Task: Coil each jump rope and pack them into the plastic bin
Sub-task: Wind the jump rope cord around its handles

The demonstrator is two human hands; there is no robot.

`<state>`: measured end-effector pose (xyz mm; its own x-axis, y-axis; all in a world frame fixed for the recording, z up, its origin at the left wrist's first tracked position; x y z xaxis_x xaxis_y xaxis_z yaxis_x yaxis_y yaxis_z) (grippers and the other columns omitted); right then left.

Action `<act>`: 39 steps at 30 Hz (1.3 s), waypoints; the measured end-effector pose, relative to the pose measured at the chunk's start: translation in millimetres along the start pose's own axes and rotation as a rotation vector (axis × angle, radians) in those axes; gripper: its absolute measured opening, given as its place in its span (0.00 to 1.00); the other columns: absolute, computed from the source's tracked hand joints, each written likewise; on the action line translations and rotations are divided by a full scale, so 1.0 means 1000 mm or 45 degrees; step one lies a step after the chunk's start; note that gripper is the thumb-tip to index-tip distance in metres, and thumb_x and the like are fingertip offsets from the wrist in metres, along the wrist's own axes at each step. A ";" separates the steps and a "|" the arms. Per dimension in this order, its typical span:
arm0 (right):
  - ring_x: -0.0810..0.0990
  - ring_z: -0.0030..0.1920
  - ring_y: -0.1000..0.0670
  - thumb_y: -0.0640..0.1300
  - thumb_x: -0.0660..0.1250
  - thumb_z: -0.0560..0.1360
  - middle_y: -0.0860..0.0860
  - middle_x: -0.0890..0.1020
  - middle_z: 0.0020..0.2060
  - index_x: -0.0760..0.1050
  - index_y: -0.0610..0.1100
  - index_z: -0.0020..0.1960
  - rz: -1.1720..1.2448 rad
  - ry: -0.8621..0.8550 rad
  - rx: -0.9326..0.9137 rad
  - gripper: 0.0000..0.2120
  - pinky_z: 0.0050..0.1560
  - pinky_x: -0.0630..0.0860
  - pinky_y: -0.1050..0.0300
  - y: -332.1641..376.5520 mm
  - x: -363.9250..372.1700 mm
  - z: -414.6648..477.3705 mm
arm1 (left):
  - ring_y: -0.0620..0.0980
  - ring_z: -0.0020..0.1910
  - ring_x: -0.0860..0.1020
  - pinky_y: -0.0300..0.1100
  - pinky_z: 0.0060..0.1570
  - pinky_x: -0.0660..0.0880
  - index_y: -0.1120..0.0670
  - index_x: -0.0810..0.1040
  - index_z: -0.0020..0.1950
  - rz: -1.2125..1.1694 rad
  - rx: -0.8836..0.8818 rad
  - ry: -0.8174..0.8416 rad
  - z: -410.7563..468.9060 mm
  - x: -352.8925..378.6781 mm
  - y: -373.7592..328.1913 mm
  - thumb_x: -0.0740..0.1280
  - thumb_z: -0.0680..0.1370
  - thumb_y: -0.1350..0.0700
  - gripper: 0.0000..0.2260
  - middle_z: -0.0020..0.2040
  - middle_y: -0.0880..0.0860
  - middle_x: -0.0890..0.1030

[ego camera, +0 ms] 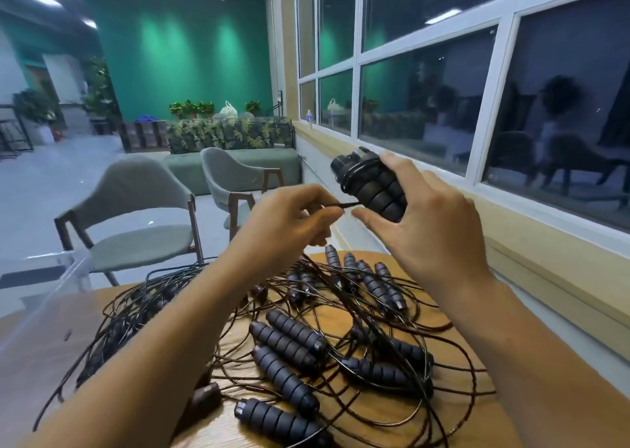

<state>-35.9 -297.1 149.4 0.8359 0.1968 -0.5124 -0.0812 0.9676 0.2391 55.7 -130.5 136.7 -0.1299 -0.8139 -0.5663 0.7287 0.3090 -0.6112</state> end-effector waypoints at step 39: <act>0.81 0.50 0.53 0.65 0.83 0.66 0.56 0.81 0.49 0.76 0.57 0.57 0.450 1.386 -0.200 0.27 0.52 0.82 0.48 0.068 0.031 -0.082 | 0.45 0.35 0.82 0.38 0.34 0.78 0.51 0.83 0.40 0.190 0.005 0.188 -0.112 -0.040 -0.032 0.83 0.67 0.48 0.12 0.36 0.48 0.84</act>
<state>-60.4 -212.1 81.8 -0.1516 0.4192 -0.8951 -0.3476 0.8251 0.4453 -37.3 -52.8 116.8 -0.1172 -0.6781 -0.7256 0.7500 0.4185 -0.5123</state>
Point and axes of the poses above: each hand's wrist, its own z-axis towards the middle knuckle, its own x-axis out of the palm, y = z × x, the point moved 8 cm from there along z, towards the middle knuckle
